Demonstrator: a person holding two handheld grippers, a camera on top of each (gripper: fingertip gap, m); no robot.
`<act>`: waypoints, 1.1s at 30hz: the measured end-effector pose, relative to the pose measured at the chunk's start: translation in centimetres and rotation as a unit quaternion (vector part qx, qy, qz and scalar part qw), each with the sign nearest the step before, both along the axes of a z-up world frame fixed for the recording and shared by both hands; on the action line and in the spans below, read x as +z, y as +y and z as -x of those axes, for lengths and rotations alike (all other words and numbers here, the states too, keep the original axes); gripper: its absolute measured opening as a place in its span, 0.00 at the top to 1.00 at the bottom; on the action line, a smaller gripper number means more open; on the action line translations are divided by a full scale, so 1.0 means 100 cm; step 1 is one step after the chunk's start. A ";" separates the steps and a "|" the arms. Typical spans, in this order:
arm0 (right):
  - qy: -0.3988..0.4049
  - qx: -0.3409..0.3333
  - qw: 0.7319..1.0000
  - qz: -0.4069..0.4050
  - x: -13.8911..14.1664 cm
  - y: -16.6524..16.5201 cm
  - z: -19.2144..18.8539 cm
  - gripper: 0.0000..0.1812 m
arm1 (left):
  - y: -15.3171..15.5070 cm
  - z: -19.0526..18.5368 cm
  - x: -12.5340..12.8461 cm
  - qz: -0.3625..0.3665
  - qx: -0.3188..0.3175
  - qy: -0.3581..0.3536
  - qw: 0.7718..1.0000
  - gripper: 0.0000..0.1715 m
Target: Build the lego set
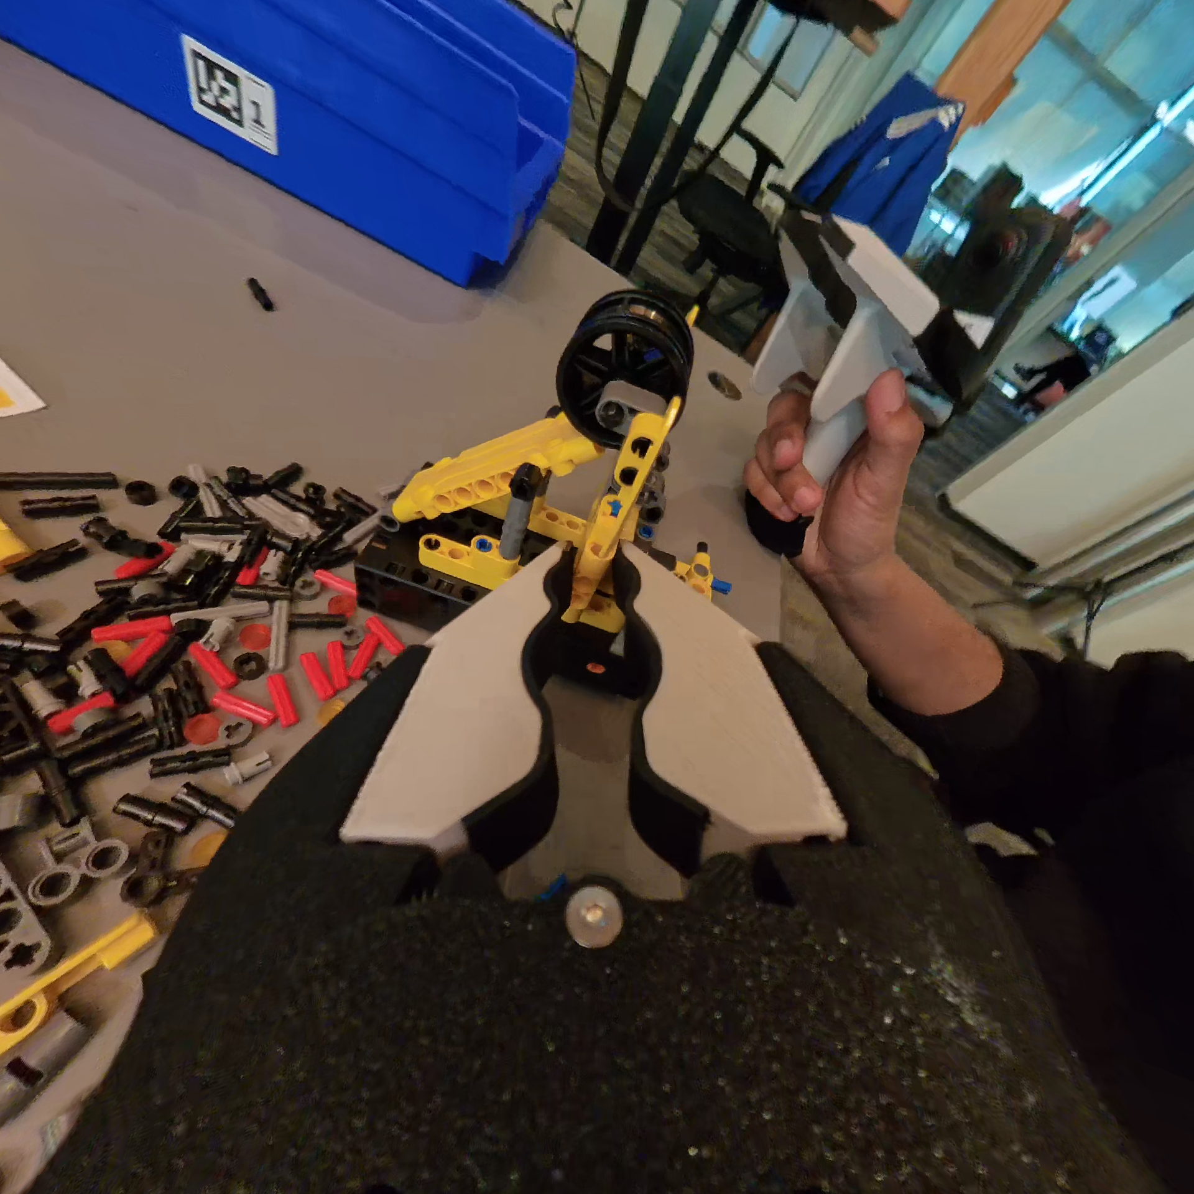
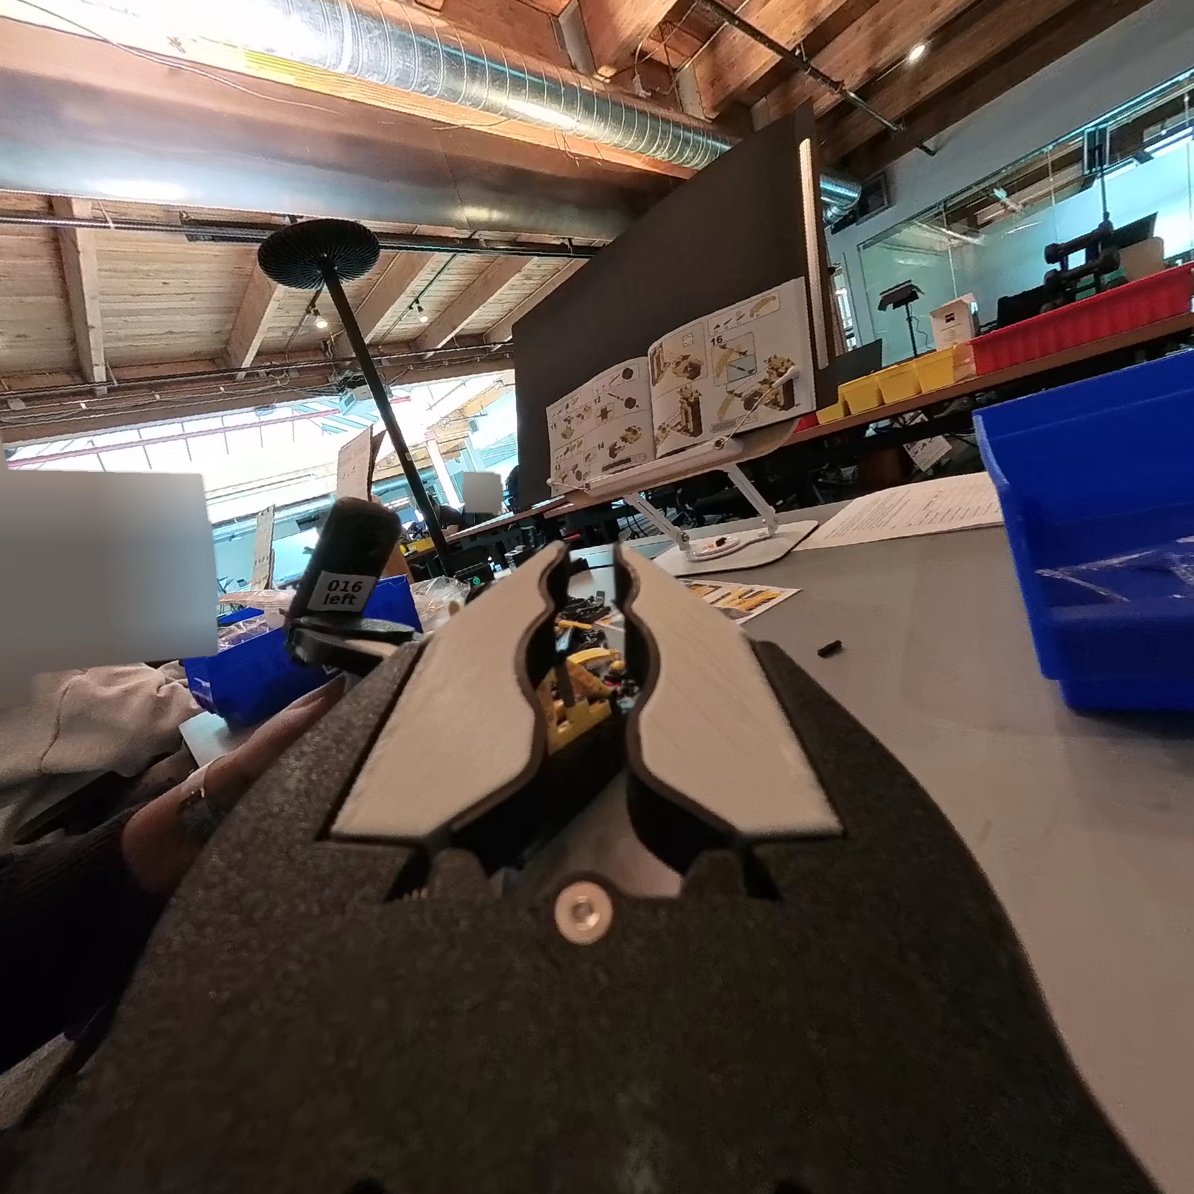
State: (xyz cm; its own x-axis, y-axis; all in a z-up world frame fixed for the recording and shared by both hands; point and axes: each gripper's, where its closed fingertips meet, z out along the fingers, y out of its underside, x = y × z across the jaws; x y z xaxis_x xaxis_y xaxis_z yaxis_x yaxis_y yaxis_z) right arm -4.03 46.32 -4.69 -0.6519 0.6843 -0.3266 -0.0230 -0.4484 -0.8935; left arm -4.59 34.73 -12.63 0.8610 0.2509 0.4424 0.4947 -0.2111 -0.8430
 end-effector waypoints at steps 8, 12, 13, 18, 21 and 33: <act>0.009 -0.091 0.992 -0.089 -0.004 -0.007 0.004 0.43 | -0.009 0.028 0.024 -0.144 0.063 -0.136 0.978 0.95; 0.017 -0.106 0.978 -0.178 -0.012 -0.028 -0.007 0.37 | -0.008 0.039 0.037 -0.249 0.071 -0.243 0.935 0.96; 0.018 -0.111 0.974 -0.198 -0.014 -0.032 -0.010 0.37 | -0.008 0.042 0.039 -0.269 0.074 -0.263 0.924 0.96; -0.021 -0.100 0.950 -0.296 -0.042 -0.055 -0.014 0.38 | 0.003 0.043 0.045 -0.312 0.091 -0.301 0.897 0.96; -0.042 -0.118 0.930 -0.345 -0.059 -0.058 -0.014 0.38 | 0.015 0.033 0.049 -0.333 0.090 -0.327 0.880 0.96; -0.023 0.005 0.968 -0.249 -0.040 -0.046 -0.038 0.64 | 0.048 -0.033 0.050 -0.373 0.060 -0.407 0.832 0.96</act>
